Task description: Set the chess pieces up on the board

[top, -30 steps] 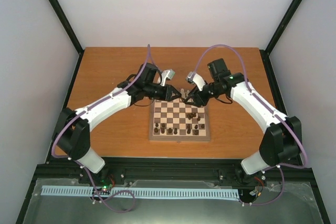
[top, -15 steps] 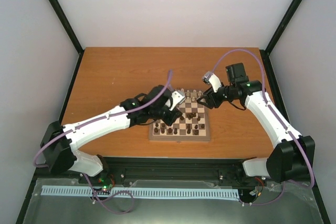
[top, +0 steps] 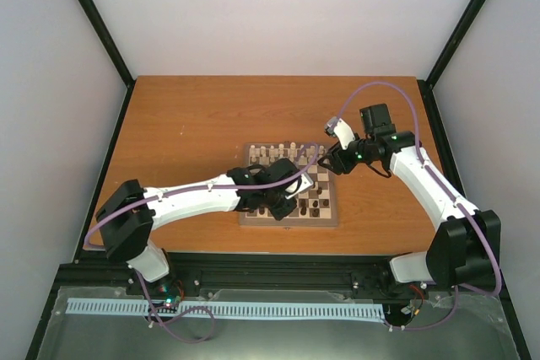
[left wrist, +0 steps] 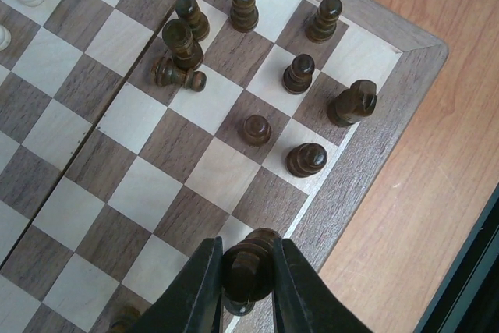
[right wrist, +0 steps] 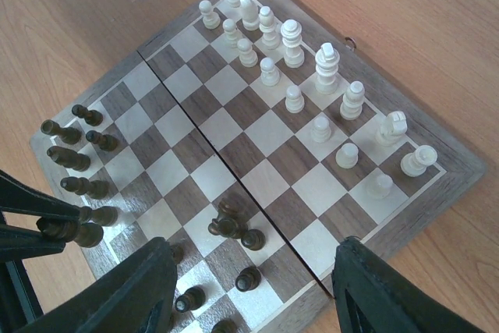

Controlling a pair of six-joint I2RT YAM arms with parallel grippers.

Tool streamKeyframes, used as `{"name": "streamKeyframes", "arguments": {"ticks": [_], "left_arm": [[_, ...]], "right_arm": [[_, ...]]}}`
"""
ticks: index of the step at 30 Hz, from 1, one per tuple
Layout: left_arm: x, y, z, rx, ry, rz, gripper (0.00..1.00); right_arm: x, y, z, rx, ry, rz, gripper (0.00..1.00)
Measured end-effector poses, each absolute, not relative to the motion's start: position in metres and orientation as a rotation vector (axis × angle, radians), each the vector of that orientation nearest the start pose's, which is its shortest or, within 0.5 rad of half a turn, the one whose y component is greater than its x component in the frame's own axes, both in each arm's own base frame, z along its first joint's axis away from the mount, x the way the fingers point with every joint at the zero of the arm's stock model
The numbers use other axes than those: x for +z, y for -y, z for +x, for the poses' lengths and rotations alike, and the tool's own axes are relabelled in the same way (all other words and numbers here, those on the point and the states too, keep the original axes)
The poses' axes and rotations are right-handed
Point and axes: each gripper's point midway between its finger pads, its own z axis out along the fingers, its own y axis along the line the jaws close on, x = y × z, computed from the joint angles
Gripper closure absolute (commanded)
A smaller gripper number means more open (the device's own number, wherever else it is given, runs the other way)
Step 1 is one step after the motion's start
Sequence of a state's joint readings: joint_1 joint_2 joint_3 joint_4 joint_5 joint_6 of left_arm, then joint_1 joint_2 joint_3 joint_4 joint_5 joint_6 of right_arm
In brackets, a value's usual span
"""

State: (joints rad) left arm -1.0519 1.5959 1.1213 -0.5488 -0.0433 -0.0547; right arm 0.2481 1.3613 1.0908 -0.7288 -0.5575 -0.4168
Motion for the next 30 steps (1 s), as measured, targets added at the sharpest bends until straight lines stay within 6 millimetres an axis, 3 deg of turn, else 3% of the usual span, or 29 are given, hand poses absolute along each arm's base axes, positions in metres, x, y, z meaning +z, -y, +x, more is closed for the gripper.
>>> {"name": "streamKeyframes", "arguments": {"ticks": [23,30], "left_arm": [[0.077,0.356,0.199,-0.315,-2.344,1.325,0.88],[0.078,0.356,0.205,-0.287,-2.333,1.308,0.85]], "right_arm": [[0.179,-0.171,0.303,0.639,-2.247,-1.012,0.46],[0.179,-0.171,0.303,0.639,-2.247,-1.012,0.46]]}}
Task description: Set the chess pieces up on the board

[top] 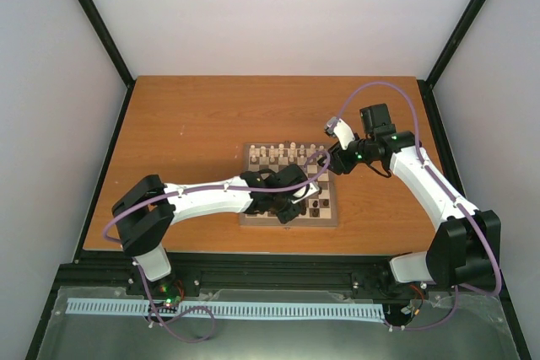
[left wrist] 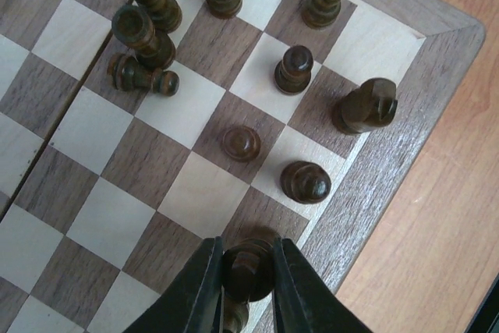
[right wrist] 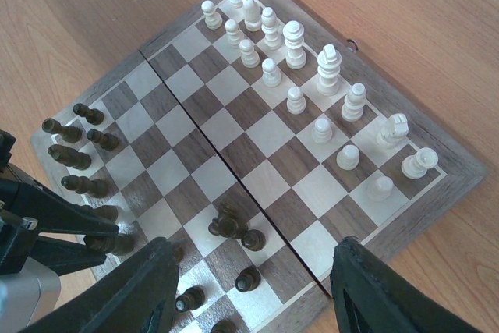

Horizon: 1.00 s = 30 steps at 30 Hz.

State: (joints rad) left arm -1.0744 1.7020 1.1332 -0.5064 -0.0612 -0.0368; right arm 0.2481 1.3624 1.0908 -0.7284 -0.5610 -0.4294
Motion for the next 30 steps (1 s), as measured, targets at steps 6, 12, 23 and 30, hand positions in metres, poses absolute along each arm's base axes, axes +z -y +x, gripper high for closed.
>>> {"name": "streamKeyframes", "arguments": {"ticks": [6,12,23,30], "left_arm": [[0.077,0.36,0.206,-0.301,-2.323,1.304,0.85],[0.077,0.361,0.206,-0.303,-2.323,1.304,0.81],[0.078,0.361,0.206,-0.305,-2.324,1.301,0.65],[0.126,0.364,0.207,-0.347,-2.282,1.274,0.54]], "right_arm": [[0.179,-0.171,0.303,0.639,-2.246,-1.013,0.46],[0.179,-0.171,0.303,0.64,-2.246,-1.014,0.46],[0.18,-0.173,0.302,0.651,-2.237,-1.023,0.46],[0.18,-0.173,0.302,0.657,-2.235,-1.025,0.46]]}}
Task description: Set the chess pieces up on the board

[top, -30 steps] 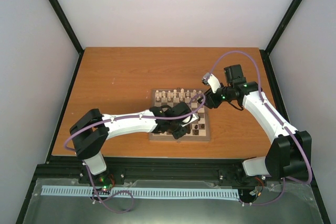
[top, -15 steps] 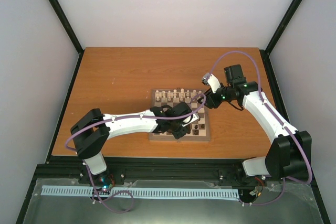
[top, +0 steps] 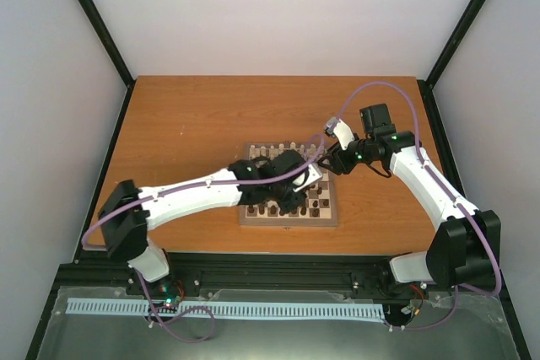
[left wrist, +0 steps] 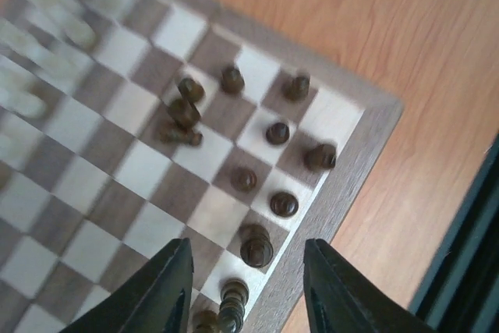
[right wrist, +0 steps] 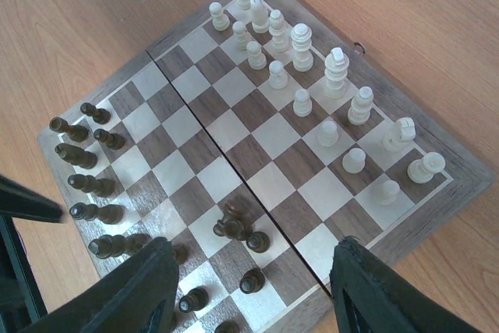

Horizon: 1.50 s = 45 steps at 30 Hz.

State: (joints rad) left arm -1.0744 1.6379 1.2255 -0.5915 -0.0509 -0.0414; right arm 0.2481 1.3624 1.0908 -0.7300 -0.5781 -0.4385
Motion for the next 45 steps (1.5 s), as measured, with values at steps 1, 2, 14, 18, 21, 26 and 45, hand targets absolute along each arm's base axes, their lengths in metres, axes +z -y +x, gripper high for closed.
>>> {"name": "streamKeyframes", "arguments": {"ticks": [1,2,14,18,21,26,45], "left_arm": [[0.142,0.365,0.208,-0.357,-2.259,1.259,0.51],[0.161,0.366,0.211,-0.367,-2.233,1.239,0.47],[0.337,0.3,0.303,-0.374,-2.001,0.62,0.22],[0.31,0.254,0.343,-0.378,-2.082,0.412,0.23],[0.271,0.228,0.356,-0.411,-2.179,0.299,0.25],[0.253,0.219,0.361,-0.502,-2.241,0.214,0.25],[0.261,0.232,0.357,-0.615,-2.223,0.232,0.25]], "right_arm": [[0.18,-0.173,0.302,0.655,-2.234,-1.027,0.46],[0.18,-0.173,0.302,0.653,-2.235,-1.028,0.46],[0.152,-0.171,0.302,0.58,-2.318,-1.131,0.58],[0.139,-0.185,0.291,0.529,-2.323,-1.251,0.61],[0.129,-0.197,0.284,0.492,-2.325,-1.332,0.63],[0.099,-0.204,0.279,0.379,-2.383,-1.437,0.65],[0.068,-0.175,0.278,0.169,-2.512,-1.427,0.63]]}}
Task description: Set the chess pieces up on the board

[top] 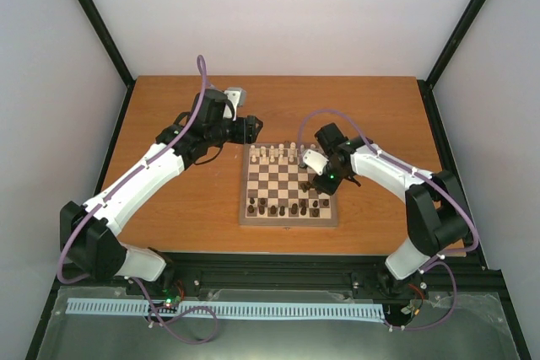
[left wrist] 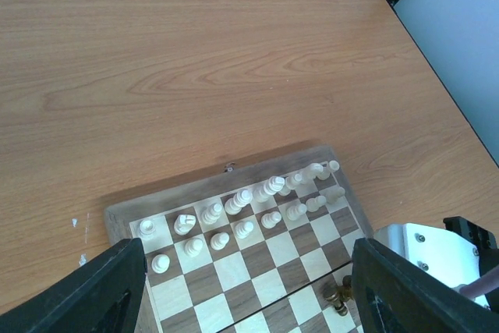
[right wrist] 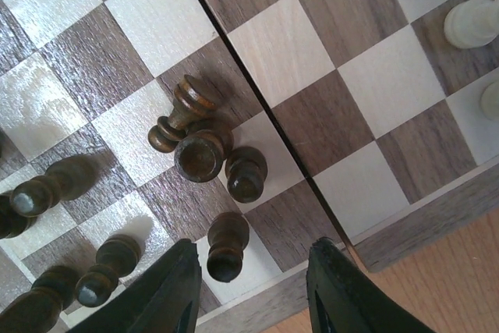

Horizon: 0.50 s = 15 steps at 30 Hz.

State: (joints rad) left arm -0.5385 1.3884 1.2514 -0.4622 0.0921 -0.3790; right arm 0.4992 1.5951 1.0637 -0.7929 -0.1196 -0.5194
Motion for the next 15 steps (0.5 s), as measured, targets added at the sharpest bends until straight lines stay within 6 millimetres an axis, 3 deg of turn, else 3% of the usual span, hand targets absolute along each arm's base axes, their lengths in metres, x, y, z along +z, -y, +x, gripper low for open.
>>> {"name": "streamKeyframes", "arguments": {"ticks": [15], "left_arm": [[0.261,0.234,0.356,-0.632,-2.225,0.242,0.25]], "right_arm": [[0.053,-0.176,0.274,0.204,-2.563,-1.435,0.89]]}}
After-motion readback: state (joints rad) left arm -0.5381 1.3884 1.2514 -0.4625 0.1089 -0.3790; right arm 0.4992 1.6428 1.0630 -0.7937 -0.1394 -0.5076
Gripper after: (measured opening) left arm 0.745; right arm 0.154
